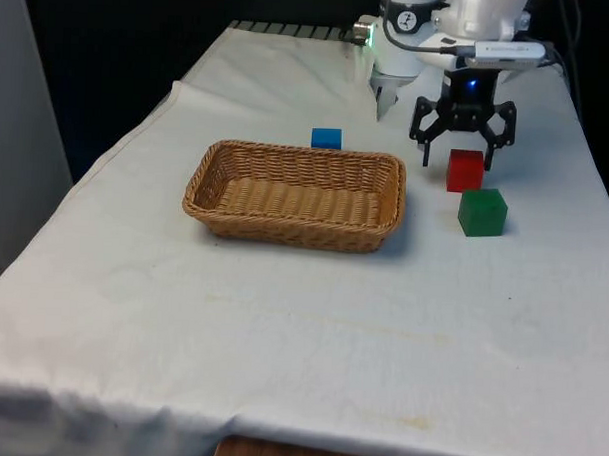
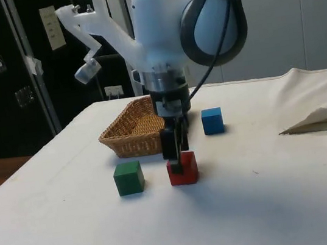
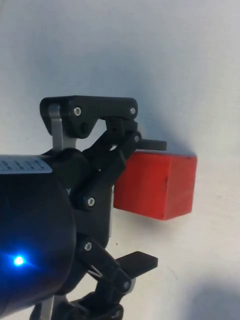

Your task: Pick up exactly two blocks and place them into the basket.

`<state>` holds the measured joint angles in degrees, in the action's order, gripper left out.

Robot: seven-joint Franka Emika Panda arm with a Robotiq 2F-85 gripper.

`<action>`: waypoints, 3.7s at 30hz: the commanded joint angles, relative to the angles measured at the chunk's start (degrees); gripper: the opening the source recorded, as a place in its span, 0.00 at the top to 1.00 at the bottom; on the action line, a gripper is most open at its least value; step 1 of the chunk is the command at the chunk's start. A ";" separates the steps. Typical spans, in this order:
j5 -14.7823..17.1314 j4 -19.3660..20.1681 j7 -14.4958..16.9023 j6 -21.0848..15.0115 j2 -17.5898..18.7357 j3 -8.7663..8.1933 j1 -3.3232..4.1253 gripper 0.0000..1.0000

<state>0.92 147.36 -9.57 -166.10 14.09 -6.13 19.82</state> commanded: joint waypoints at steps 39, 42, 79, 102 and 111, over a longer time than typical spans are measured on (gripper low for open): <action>-0.52 -2.52 -0.57 3.44 -3.67 -0.23 0.06 0.98; -0.57 -2.86 -0.63 4.93 -5.04 -0.23 0.00 0.98; 0.97 -19.37 5.96 19.42 -6.76 -5.67 -1.26 0.98; 2.06 -20.68 10.49 11.00 1.15 -9.63 -2.69 0.98; 6.53 -20.51 16.50 7.85 4.81 -11.63 -3.84 0.98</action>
<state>5.67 126.68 4.98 -157.45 18.56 -18.56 17.02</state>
